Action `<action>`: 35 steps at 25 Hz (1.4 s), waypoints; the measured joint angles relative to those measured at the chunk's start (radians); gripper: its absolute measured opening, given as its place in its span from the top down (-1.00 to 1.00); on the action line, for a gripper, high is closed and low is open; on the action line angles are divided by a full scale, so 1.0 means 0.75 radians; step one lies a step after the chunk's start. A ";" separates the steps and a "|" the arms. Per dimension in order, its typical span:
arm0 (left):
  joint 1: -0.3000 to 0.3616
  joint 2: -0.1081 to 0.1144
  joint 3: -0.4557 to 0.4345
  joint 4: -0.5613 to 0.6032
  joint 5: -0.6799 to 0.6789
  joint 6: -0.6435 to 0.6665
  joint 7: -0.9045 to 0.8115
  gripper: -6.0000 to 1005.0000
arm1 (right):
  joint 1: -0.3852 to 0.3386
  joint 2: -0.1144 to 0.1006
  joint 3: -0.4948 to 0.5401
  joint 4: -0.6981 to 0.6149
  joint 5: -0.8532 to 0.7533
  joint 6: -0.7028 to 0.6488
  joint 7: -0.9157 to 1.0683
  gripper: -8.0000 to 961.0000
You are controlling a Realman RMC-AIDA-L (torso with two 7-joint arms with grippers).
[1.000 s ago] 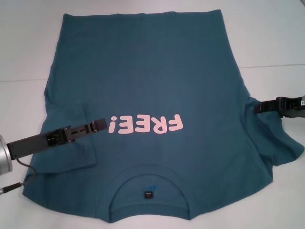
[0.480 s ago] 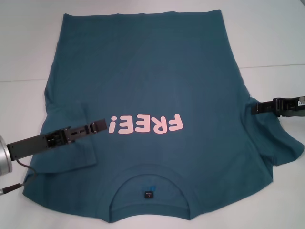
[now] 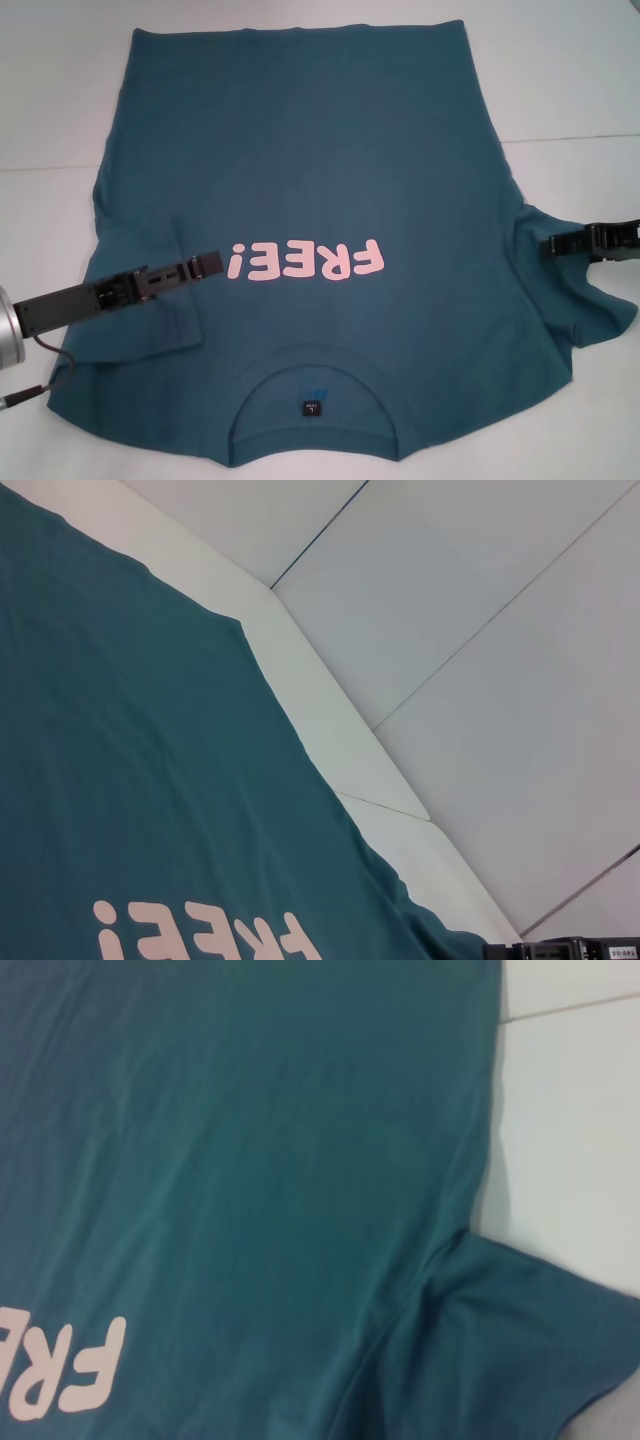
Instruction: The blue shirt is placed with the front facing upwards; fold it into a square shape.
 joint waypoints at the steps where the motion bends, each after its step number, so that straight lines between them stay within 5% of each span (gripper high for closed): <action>1: 0.000 0.000 0.000 0.000 0.000 0.000 0.000 -0.86 | 0.000 0.002 0.000 0.000 -0.001 0.004 -0.004 -0.67; 16: -0.005 0.000 0.000 0.000 -0.002 0.000 0.000 -0.86 | 0.027 0.055 -0.058 0.001 -0.015 0.089 -0.048 -0.67; 24: -0.005 0.000 0.000 0.000 -0.002 0.000 -0.003 -0.86 | 0.025 0.046 -0.064 -0.009 -0.018 0.087 0.009 -0.67; 35: -0.005 0.000 0.000 0.000 -0.002 0.000 -0.003 -0.86 | 0.021 0.046 -0.067 -0.043 -0.064 0.080 0.051 0.23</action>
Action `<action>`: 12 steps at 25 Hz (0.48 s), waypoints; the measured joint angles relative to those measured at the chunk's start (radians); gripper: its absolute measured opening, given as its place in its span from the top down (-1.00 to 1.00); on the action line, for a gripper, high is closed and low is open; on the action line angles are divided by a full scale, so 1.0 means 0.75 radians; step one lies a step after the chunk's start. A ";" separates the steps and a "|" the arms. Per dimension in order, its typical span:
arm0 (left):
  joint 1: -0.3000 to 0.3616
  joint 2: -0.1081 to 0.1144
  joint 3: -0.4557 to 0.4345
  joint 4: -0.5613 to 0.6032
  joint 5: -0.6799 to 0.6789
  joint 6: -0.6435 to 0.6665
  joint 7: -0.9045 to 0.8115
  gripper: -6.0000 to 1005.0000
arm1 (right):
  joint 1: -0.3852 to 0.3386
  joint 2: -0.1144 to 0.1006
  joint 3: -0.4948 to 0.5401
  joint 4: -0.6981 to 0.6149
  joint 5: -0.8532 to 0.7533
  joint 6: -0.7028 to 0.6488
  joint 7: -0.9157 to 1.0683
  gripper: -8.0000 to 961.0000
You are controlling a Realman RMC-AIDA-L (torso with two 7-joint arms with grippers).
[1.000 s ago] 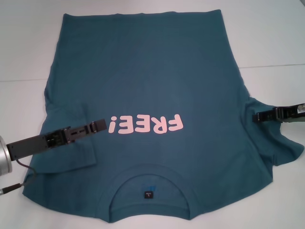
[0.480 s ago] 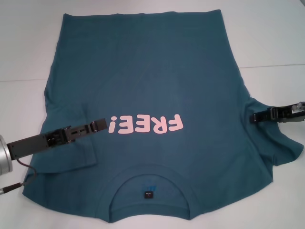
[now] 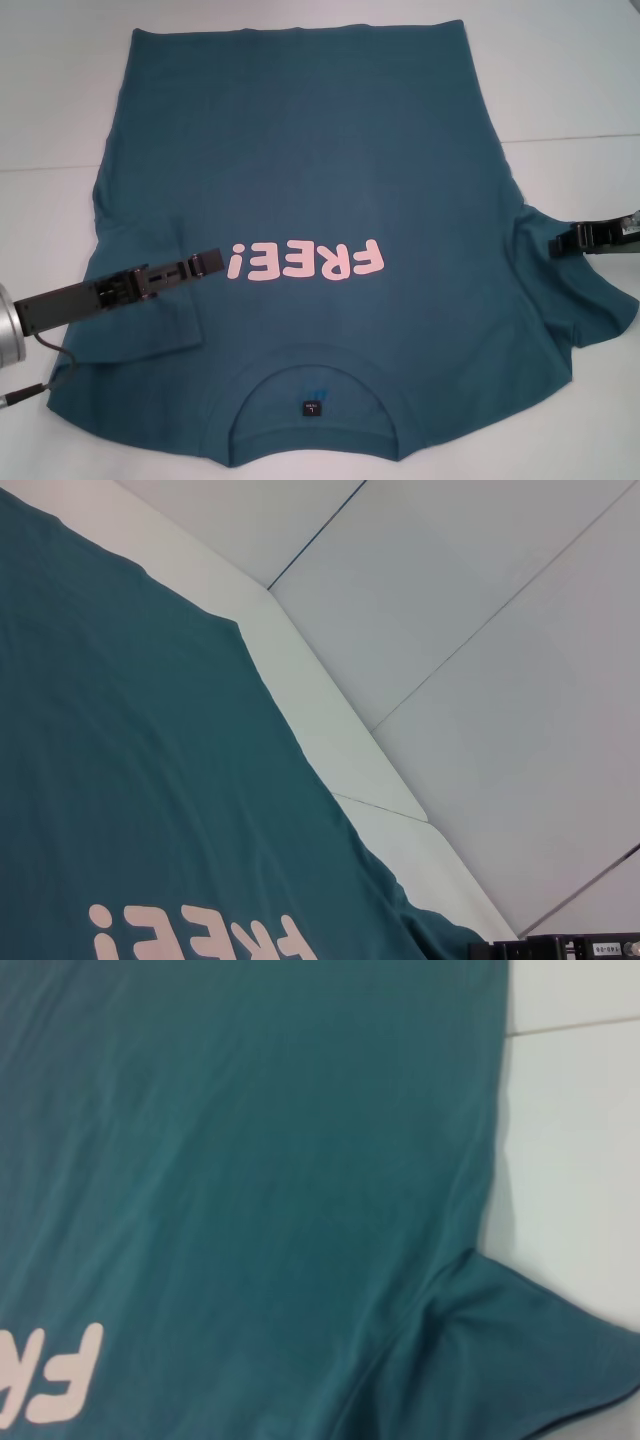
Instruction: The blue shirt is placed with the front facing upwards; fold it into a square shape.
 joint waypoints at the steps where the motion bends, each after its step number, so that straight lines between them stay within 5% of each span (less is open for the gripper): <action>1: 0.001 0.000 -0.001 0.000 0.000 0.000 0.000 -0.86 | 0.002 0.001 0.000 0.000 -0.006 0.000 0.001 0.27; 12: 0.005 0.000 -0.004 0.000 0.000 0.000 0.002 -0.86 | -0.004 -0.007 0.006 -0.010 -0.021 0.031 0.028 0.77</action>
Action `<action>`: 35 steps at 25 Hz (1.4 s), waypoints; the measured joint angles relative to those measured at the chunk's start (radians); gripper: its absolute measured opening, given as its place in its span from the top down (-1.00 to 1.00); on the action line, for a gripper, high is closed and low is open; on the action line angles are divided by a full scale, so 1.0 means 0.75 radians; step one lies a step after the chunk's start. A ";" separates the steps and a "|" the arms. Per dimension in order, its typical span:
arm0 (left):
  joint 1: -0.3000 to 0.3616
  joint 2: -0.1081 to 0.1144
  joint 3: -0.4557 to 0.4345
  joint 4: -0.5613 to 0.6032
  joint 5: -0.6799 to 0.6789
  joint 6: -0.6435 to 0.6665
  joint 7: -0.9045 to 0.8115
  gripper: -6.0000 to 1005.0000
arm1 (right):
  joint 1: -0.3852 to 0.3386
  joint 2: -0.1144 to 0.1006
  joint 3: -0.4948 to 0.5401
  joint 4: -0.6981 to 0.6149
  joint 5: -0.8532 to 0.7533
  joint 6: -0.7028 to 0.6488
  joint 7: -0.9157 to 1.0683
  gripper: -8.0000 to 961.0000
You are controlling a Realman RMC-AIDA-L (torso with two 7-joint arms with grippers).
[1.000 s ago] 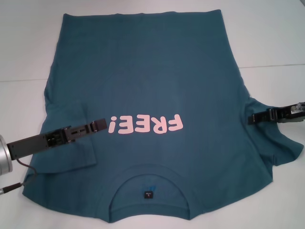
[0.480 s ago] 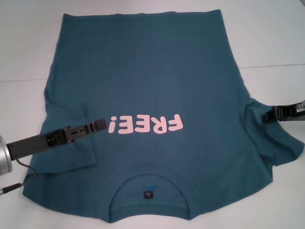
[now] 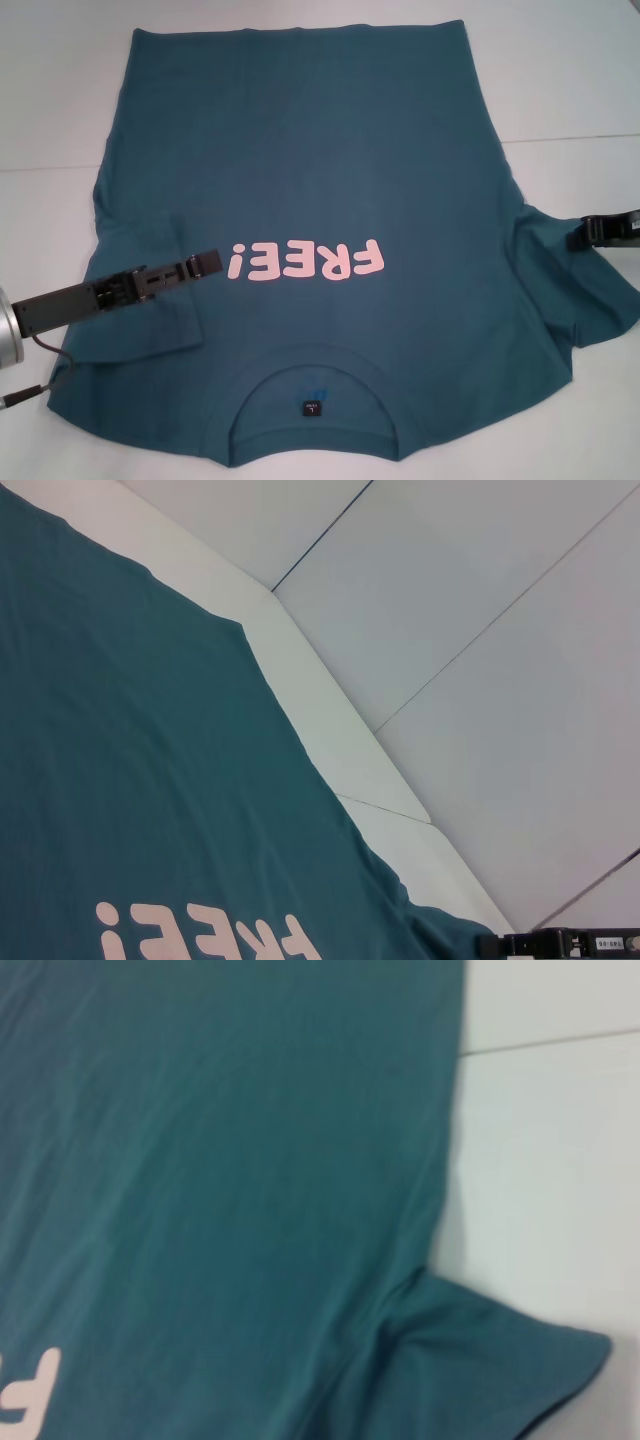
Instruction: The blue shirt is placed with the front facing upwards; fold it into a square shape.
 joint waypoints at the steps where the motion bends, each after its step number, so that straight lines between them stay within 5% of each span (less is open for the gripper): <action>1: 0.001 0.000 0.000 0.000 0.000 0.000 0.000 -0.86 | -0.001 -0.004 -0.001 0.000 0.000 0.004 0.003 0.81; 4: 0.001 0.000 0.000 0.000 0.000 0.000 0.000 -0.86 | -0.002 -0.013 -0.003 -0.011 -0.002 0.021 0.012 0.95; 24: 0.017 -0.002 -0.035 -0.004 0.000 0.004 -0.004 -0.86 | 0.094 0.002 -0.001 -0.157 -0.132 -0.021 0.130 0.87; 35: 0.019 0.001 -0.076 -0.004 0.000 0.001 -0.009 -0.86 | 0.134 0.048 -0.008 -0.158 -0.130 -0.192 0.131 0.82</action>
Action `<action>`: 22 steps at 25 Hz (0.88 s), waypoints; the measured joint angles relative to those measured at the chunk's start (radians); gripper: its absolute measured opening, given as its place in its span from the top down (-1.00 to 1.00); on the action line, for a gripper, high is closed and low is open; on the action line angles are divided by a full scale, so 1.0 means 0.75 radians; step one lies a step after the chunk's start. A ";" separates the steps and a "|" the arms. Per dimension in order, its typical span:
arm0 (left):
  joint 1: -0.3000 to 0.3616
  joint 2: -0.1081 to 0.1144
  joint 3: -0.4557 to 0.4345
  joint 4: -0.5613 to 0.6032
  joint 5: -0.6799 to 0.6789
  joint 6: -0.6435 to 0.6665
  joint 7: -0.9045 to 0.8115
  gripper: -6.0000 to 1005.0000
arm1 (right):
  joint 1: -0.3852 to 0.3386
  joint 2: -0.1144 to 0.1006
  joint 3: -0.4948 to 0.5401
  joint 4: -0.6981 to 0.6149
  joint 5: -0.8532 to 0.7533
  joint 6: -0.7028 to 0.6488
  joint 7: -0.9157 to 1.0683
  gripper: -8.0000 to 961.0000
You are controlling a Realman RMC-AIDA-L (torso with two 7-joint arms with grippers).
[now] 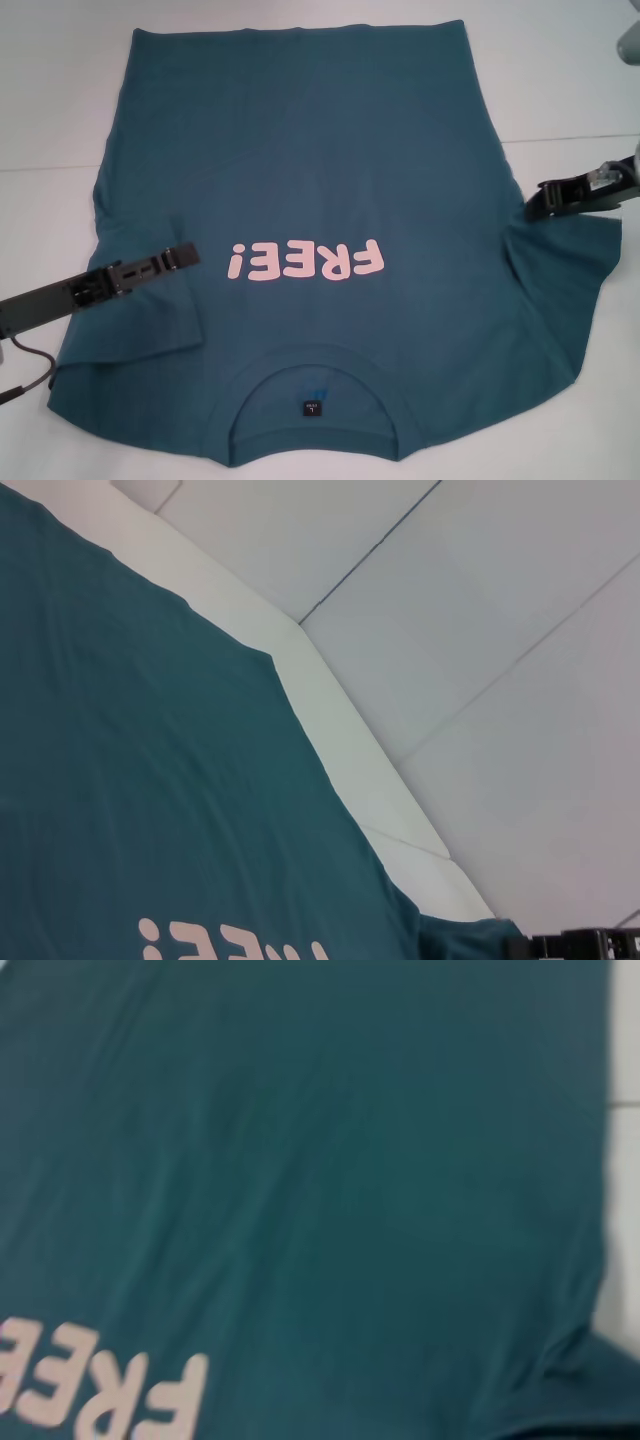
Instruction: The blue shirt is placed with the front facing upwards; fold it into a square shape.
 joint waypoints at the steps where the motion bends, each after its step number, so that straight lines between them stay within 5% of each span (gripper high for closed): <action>1: 0.001 0.000 -0.007 0.000 0.000 0.000 0.000 -0.86 | 0.005 0.003 0.000 0.000 0.000 -0.012 0.000 0.82; 22: 0.026 0.004 -0.138 -0.033 0.000 -0.001 -0.005 -0.86 | 0.104 0.059 -0.003 0.023 -0.006 0.035 0.106 0.73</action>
